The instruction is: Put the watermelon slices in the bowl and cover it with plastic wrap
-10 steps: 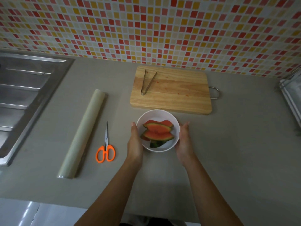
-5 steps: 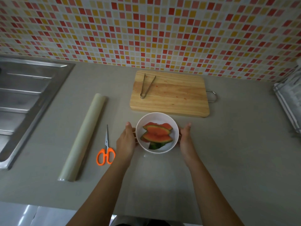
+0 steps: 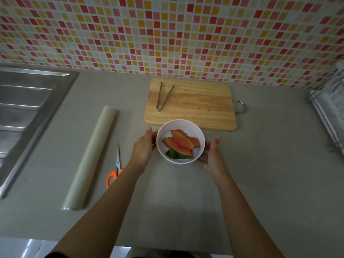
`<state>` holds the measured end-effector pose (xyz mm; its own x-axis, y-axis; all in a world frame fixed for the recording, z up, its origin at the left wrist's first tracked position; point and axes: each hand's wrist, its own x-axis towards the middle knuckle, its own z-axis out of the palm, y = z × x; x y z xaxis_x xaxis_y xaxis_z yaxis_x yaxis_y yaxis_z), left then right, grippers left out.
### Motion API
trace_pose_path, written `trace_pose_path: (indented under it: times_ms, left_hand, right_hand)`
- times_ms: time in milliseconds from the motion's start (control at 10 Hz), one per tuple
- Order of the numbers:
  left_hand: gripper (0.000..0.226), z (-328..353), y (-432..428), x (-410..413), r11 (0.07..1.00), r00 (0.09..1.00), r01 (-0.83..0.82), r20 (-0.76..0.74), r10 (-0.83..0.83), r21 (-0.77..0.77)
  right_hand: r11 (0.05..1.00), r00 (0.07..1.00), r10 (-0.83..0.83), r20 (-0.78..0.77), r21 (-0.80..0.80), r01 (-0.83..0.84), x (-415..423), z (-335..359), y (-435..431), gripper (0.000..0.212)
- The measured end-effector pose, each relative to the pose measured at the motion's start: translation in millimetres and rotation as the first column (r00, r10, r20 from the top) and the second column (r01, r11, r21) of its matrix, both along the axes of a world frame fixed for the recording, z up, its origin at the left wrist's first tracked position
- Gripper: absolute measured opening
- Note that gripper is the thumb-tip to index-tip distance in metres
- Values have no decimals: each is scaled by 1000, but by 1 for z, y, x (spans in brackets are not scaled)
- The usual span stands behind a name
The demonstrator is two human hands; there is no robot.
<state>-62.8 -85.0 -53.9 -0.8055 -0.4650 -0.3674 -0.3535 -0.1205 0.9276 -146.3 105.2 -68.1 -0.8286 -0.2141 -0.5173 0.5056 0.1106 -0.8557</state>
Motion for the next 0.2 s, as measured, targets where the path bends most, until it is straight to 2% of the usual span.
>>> trace_pose_path:
  times_ms: [100, 200]
  left_hand:
    - [58, 8, 2, -5, 986, 998, -53, 29, 59, -161]
    - [47, 17, 0, -7, 929, 991, -116, 19, 131, -351]
  right_hand:
    - [988, 999, 36, -35, 154, -30, -5, 6, -1, 74]
    - [971, 993, -50, -104, 228, 73, -11, 9, 4, 74]
